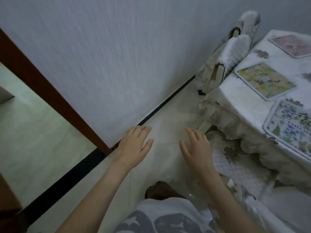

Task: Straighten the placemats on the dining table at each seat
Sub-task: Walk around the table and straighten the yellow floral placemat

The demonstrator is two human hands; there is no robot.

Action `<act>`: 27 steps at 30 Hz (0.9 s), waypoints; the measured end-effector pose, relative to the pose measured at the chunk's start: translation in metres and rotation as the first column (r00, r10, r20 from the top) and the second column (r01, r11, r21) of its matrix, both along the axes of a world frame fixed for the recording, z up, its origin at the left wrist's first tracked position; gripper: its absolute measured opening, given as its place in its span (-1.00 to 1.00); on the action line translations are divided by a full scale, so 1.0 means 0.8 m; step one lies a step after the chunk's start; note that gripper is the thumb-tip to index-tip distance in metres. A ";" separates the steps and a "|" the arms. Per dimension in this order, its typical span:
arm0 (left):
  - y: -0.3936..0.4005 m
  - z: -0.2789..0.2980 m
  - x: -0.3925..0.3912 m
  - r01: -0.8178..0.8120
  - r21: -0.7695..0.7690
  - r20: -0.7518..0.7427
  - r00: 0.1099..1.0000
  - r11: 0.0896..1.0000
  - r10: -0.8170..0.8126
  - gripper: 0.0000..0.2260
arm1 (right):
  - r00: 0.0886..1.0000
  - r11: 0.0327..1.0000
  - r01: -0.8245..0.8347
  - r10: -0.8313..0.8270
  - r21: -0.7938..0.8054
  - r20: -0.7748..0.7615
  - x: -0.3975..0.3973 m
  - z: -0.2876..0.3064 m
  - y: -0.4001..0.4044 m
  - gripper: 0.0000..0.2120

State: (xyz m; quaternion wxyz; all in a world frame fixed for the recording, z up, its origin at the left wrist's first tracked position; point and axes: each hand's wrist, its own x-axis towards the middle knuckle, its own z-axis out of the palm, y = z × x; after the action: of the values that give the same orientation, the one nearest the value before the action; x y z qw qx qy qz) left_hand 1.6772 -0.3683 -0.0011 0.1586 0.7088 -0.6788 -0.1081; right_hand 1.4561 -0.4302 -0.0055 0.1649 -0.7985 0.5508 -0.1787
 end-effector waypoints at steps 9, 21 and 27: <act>-0.211 0.035 0.012 0.163 -0.071 -0.022 0.986 0.984 -0.165 -0.55 | 0.988 0.986 0.155 -0.156 -0.055 0.002 0.007 0.025 -0.166 -0.57; -0.473 0.008 0.028 0.496 -0.063 -0.014 0.867 0.866 -0.498 -0.51 | 0.907 0.906 0.420 -0.421 -0.044 -0.016 0.030 0.001 -0.341 -0.60; -0.610 0.046 0.007 0.676 -0.101 0.003 0.734 0.730 -0.679 -0.52 | 0.779 0.775 0.627 -0.625 -0.082 0.044 0.038 0.020 -0.418 -0.63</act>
State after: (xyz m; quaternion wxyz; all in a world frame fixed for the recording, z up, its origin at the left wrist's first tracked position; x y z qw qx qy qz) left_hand 1.6828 -0.8564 0.0359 0.1536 0.4024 -0.8919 -0.1380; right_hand 1.4864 -0.7642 0.0103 0.0632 -0.5755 0.7746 -0.2544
